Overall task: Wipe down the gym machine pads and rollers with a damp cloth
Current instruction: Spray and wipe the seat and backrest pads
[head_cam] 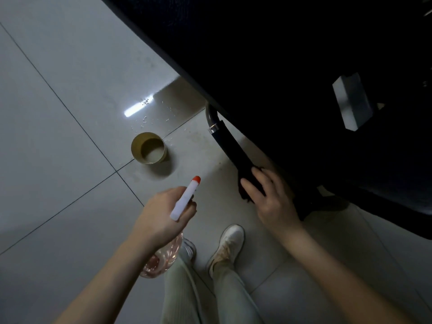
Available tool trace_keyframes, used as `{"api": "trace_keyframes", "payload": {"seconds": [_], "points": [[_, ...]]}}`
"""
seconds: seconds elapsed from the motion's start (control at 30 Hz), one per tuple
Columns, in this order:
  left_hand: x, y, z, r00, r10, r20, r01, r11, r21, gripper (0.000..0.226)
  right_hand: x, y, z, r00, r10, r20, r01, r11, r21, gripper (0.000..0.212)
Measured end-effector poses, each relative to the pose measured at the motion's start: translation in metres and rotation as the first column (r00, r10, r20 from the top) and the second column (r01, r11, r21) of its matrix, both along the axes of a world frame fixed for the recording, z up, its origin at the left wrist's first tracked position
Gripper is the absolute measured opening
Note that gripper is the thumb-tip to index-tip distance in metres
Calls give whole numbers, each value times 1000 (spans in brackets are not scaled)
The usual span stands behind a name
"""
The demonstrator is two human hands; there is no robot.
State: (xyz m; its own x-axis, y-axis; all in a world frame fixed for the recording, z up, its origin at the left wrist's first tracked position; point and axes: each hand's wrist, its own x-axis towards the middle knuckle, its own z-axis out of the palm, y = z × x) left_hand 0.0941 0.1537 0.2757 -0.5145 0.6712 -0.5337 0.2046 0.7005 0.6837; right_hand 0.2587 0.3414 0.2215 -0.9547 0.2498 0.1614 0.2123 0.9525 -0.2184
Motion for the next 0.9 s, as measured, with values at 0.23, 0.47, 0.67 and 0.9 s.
{"api": "trace_keyframes", "payload": {"seconds": [0.23,0.47,0.67,0.9], "points": [[-5,1,-5,1000,18,-23,-18,1000,24,52,-85,-2,25,994,63,-86,-61,998,24,39],[-8,-3,-7,1000,11,-10,-11,999,41,52,-89,7,10,979,164,118,-177,979,104,36],[-12,-12,-6,1000,19,9,-20,998,58,49,-67,4,31,976,190,108,-196,979,55,24],[-12,-14,-16,1000,20,16,-21,999,42,51,-115,5,16,965,215,147,-240,955,173,34]]}}
